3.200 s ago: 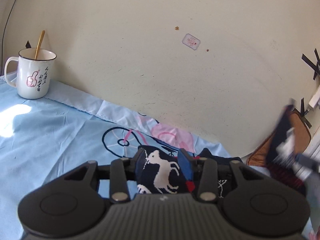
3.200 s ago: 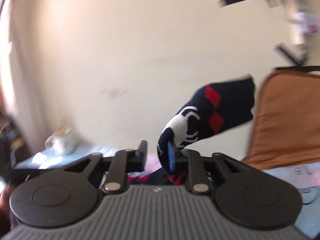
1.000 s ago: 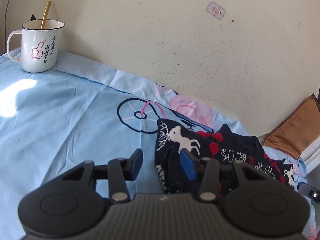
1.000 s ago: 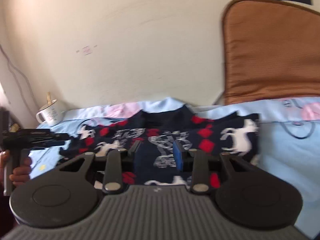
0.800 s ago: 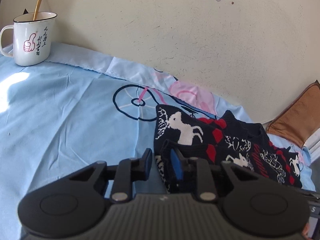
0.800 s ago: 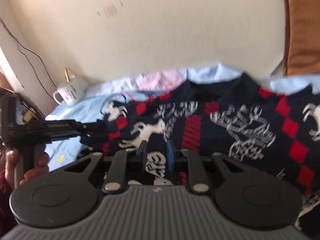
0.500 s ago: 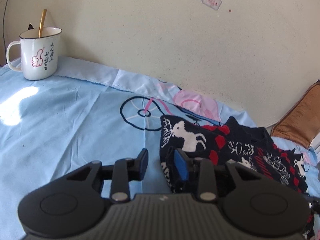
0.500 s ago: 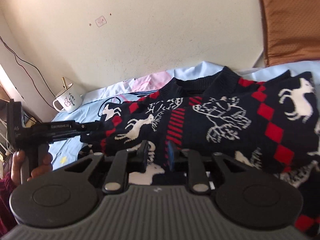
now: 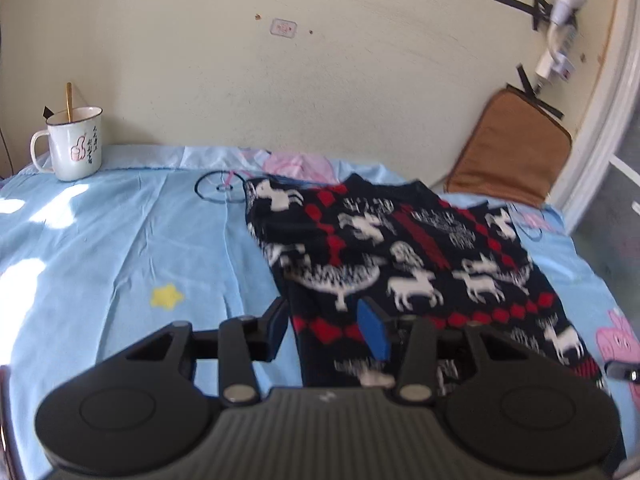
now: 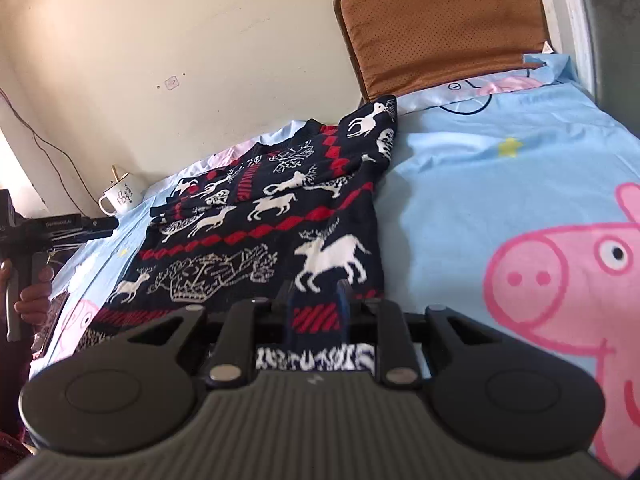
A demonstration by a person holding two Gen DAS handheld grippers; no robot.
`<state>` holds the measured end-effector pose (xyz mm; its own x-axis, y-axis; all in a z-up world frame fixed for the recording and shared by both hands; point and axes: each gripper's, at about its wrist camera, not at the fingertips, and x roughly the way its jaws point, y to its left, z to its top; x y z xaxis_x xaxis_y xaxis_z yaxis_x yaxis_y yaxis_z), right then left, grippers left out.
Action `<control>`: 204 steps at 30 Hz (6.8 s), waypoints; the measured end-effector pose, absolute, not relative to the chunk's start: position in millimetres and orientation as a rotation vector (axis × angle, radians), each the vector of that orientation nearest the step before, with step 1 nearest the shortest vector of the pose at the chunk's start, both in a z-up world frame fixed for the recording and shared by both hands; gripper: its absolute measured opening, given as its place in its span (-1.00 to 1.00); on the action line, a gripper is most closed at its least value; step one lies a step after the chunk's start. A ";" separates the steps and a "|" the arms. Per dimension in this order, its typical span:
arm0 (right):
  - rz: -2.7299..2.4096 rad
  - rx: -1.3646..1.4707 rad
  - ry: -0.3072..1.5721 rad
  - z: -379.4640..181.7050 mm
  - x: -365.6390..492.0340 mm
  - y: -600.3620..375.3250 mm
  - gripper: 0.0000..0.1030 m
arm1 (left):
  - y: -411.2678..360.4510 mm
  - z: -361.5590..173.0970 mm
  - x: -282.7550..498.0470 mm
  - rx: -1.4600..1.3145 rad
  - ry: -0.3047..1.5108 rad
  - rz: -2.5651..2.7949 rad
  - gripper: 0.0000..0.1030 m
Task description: Fold small clothes
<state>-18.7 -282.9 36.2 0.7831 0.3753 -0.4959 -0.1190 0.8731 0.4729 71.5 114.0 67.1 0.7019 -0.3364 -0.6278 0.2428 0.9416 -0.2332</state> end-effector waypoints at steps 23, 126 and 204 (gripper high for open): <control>0.519 0.404 0.648 -8.9 -98.4 -297.5 -0.85 | 118.5 50.0 -86.7 -0.267 0.925 -0.401 -0.87; 0.255 0.401 0.458 40.1 -1.9 -250.3 -0.28 | 105.4 38.1 -58.0 -0.359 0.572 -0.297 -0.40; 0.635 0.377 0.467 35.9 -38.6 -227.5 -0.22 | 76.9 51.7 -37.0 -0.178 0.543 -0.387 -0.43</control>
